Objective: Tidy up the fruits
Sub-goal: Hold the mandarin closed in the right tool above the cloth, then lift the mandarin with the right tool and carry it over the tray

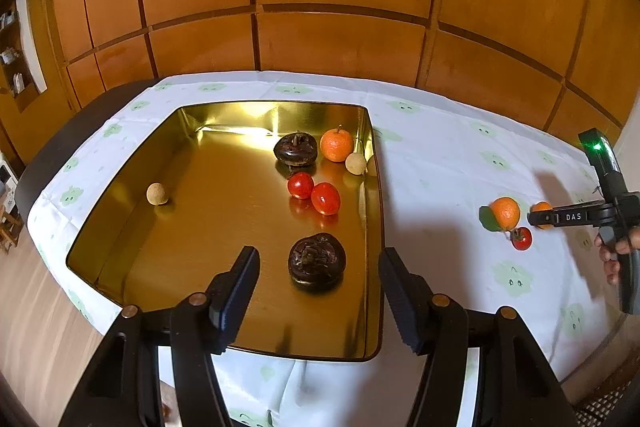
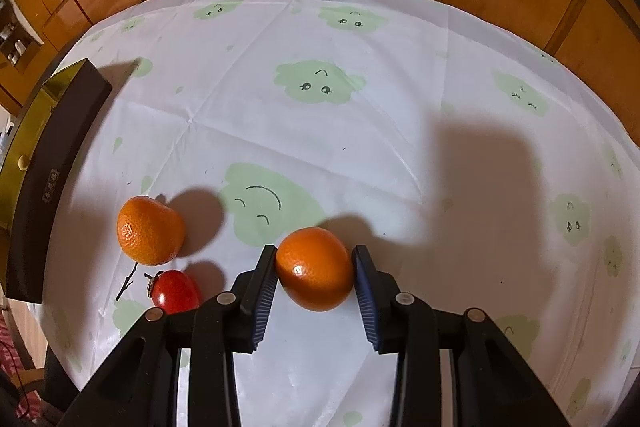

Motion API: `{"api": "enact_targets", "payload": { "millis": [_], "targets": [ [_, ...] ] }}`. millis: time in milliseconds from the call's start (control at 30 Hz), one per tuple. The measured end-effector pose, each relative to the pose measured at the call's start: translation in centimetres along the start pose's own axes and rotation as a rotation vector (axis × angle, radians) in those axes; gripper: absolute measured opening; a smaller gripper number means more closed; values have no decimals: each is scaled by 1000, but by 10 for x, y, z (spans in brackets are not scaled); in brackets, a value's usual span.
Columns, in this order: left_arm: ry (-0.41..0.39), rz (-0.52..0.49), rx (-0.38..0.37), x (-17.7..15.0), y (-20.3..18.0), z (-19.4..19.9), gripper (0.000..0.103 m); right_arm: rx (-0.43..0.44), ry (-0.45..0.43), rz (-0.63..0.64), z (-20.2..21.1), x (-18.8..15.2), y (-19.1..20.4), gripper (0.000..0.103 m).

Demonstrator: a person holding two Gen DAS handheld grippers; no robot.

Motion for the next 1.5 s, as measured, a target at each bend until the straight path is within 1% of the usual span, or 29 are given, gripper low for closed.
{"api": "enact_targets", "payload": {
  "millis": [167,267,467,533,600,733,867,1033,1133,1367,1500],
  "targets": [
    [-6,2,9,0,4,2,63,-39,-8,48,2,-7,10,36],
    [-13,12,13,0,8,4,64,-46,-12,49,2,-6,10,36],
    [-16,22,18,-3,17,5,64,-74,-22,68,3,-13,24,36],
    [-17,26,17,-4,20,6,64,-94,-13,57,6,-13,23,36],
    [-19,33,17,-4,23,6,64,-107,-28,45,13,-13,23,36],
    [-32,48,23,-3,31,7,64,-58,-88,36,44,-11,37,36],
    [-31,70,21,-4,38,6,64,10,-128,88,64,-9,78,36],
    [-38,83,22,-6,45,9,64,117,-140,175,72,-11,148,36],
    [-40,93,28,-7,51,9,64,177,-140,219,73,-9,183,36],
    [-40,131,43,-11,69,10,64,262,-144,299,78,-11,244,36],
    [-55,177,66,-10,89,13,64,319,-136,332,81,-14,272,36]
  ]
}}
Point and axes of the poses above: each gripper's, at about its wrist camera, not at the fingertips, and z roughly against the way its jaws point, y to its left, x to its top, the point moved 5 cm from there along -z, roughly the way its jaws point, and after that the axes turned 2 degrees about -z, right-handed, at the moved point
